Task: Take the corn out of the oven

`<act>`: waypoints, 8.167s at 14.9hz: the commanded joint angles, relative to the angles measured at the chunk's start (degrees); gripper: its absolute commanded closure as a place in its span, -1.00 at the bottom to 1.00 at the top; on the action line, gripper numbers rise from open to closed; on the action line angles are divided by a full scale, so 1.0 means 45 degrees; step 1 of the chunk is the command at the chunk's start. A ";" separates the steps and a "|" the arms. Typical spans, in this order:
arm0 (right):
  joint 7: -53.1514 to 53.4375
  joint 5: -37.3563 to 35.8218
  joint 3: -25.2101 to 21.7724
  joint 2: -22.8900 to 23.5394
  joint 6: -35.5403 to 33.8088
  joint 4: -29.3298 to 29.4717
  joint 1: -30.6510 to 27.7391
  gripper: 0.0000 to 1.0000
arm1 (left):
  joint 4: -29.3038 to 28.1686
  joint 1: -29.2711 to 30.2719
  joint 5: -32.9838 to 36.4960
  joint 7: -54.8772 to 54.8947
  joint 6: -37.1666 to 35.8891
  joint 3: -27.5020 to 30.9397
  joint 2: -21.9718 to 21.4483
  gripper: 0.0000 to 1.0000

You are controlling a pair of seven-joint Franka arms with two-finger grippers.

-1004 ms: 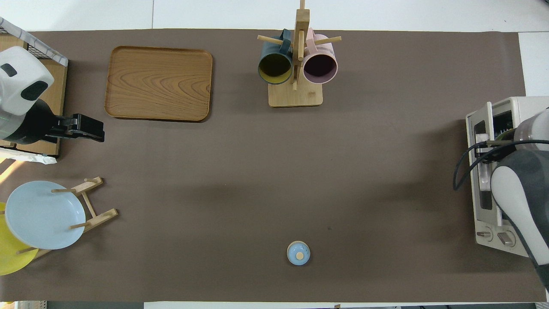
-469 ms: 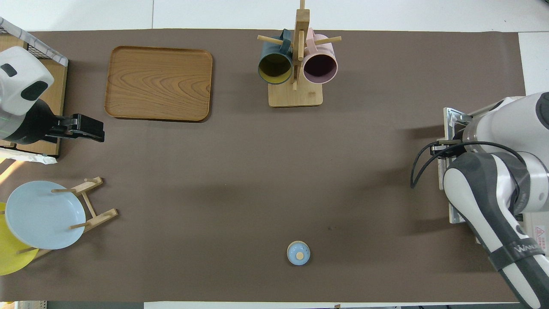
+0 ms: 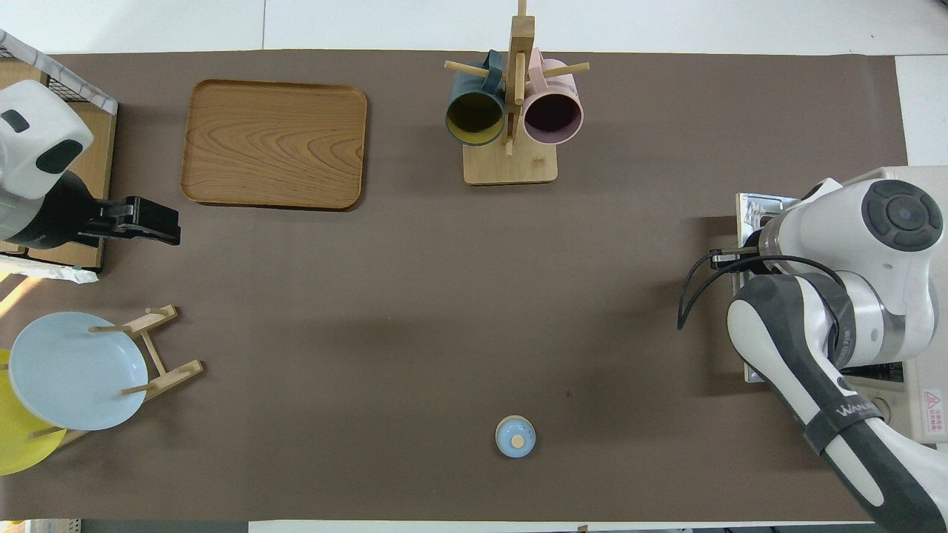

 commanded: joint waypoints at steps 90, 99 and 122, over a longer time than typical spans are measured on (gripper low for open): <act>0.6040 -0.1590 0.0016 0.1530 -0.1760 0.1295 0.2510 1.00 | -0.1512 -0.3222 -0.1180 -0.2098 0.2309 -0.0193 -0.0004 -1.00; 0.5278 -0.3100 0.0016 0.1333 -0.1660 0.0607 0.1258 1.00 | -0.1553 -0.7286 -0.2060 -0.4735 0.6683 -0.0174 0.3450 -1.00; -0.0325 -0.3667 -0.0003 -0.0873 -0.5312 0.2462 -0.1046 1.00 | -0.1339 -0.8598 -0.1300 -0.6455 0.8526 -0.0037 0.5877 1.00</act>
